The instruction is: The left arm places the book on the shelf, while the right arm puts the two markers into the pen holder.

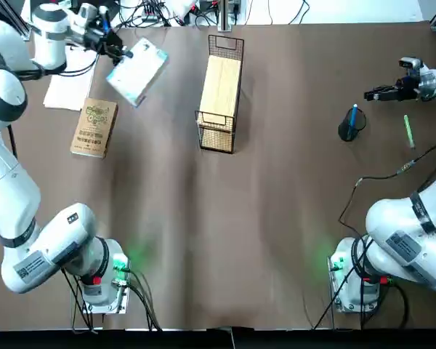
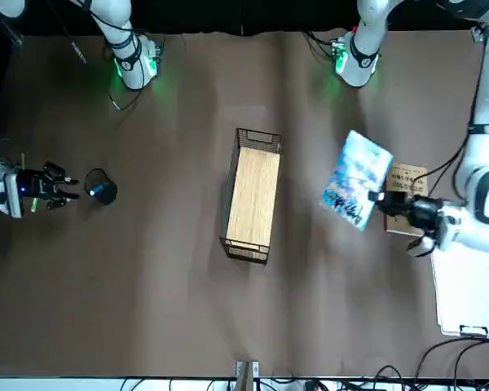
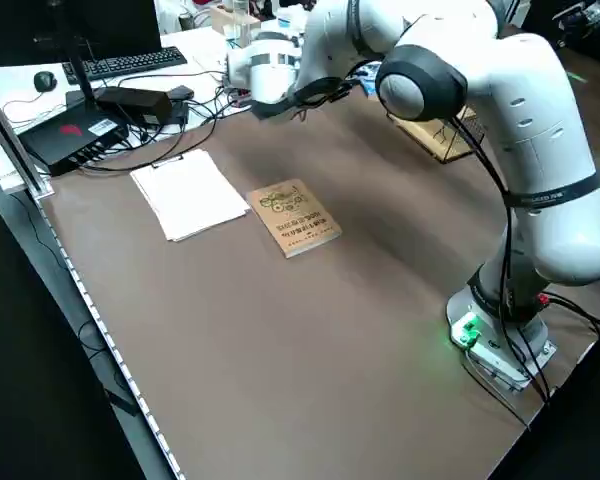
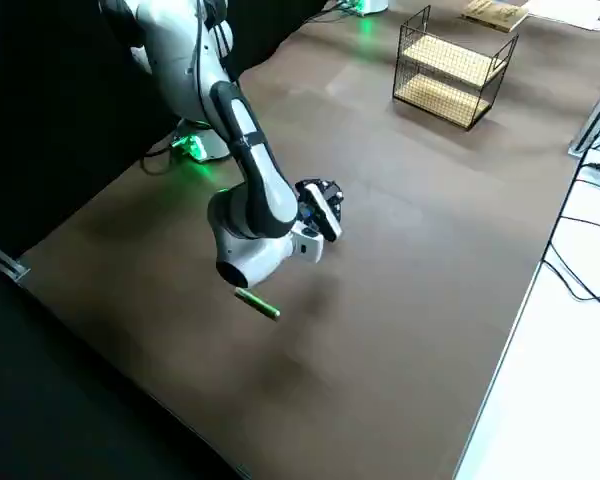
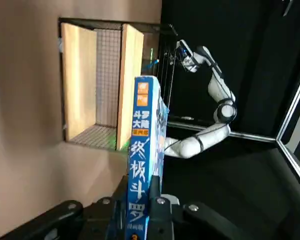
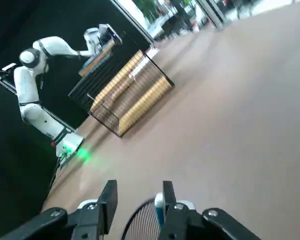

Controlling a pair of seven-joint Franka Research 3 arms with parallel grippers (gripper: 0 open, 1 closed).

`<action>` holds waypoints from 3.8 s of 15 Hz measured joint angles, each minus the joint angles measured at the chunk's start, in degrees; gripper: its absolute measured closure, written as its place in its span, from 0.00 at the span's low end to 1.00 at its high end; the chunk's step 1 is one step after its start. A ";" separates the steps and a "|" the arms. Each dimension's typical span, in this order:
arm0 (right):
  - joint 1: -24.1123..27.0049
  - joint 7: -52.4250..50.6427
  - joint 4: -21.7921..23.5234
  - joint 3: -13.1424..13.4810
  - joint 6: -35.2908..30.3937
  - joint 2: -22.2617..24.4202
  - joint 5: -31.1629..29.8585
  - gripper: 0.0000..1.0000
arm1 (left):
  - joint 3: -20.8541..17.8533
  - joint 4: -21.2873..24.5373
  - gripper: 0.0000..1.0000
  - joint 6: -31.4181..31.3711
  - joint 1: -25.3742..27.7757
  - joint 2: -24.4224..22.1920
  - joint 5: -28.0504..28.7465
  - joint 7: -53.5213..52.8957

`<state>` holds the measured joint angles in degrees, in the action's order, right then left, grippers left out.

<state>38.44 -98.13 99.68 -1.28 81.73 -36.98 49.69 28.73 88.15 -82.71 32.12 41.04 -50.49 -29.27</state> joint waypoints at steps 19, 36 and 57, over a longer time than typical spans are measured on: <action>-5.18 70.88 -12.79 0.53 29.49 -0.60 -56.28 0.53 | 16.87 13.43 0.80 -47.32 -12.38 0.02 -8.67 3.00; -3.57 74.88 -7.53 1.80 34.71 -5.83 -62.58 0.83 | 16.54 15.86 0.79 -48.56 -12.42 0.45 -8.83 2.55; 1.54 1.63 -4.61 -3.09 -11.43 -2.56 -3.02 0.83 | 15.84 16.87 0.09 -48.63 -12.34 0.58 -8.83 2.45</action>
<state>39.99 -96.50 95.07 -4.37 70.29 -39.54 46.67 44.57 105.02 -131.34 19.78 41.63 -59.33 -26.82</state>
